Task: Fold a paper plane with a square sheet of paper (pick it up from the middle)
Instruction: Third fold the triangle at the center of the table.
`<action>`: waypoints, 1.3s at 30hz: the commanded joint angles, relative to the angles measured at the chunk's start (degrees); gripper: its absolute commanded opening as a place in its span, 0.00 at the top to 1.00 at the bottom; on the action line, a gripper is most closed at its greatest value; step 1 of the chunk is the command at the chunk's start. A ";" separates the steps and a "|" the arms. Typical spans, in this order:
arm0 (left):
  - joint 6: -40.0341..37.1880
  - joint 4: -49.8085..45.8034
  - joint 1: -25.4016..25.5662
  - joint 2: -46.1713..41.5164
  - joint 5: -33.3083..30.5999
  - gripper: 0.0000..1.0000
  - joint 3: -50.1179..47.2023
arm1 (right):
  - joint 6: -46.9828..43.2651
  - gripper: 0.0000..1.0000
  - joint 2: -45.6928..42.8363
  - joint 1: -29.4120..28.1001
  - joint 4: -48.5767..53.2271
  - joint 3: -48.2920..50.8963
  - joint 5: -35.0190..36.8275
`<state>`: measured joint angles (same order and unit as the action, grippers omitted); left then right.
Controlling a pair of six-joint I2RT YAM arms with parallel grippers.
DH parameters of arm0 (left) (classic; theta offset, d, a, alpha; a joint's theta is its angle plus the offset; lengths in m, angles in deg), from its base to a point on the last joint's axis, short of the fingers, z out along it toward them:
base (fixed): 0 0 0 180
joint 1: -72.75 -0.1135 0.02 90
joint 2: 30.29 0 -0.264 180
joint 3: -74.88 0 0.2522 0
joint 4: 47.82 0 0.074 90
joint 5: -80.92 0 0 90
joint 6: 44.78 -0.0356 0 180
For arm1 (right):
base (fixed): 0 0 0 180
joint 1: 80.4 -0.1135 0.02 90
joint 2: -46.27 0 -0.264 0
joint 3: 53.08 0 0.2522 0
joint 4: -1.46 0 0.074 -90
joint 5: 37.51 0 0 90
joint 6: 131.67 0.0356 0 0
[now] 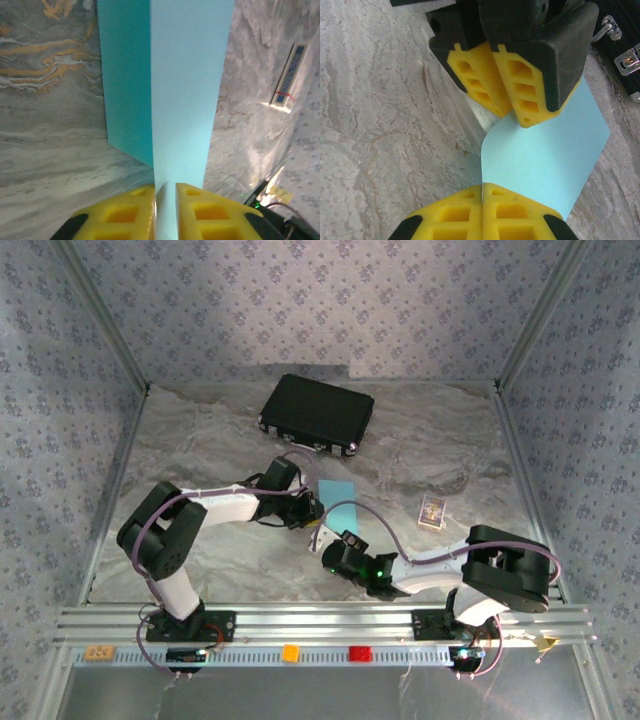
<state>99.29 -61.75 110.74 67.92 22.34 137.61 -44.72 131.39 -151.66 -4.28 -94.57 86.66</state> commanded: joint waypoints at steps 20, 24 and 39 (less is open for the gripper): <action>-9.07 -12.38 -4.94 -4.15 -4.67 0.65 8.18 | 27.28 0.96 -5.23 25.60 7.07 -2.56 -59.82; -9.93 -11.83 -4.87 -1.67 -2.56 0.73 10.51 | 27.92 0.96 -5.36 26.04 5.33 -1.39 -61.98; -14.56 -12.33 -2.62 12.64 3.92 0.88 20.64 | 28.70 0.95 -4.28 25.97 2.67 0.63 -61.25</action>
<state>87.13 -73.44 107.71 78.57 23.97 155.92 -17.00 126.32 -125.66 -0.35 -94.99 25.68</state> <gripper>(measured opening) 0.123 0.057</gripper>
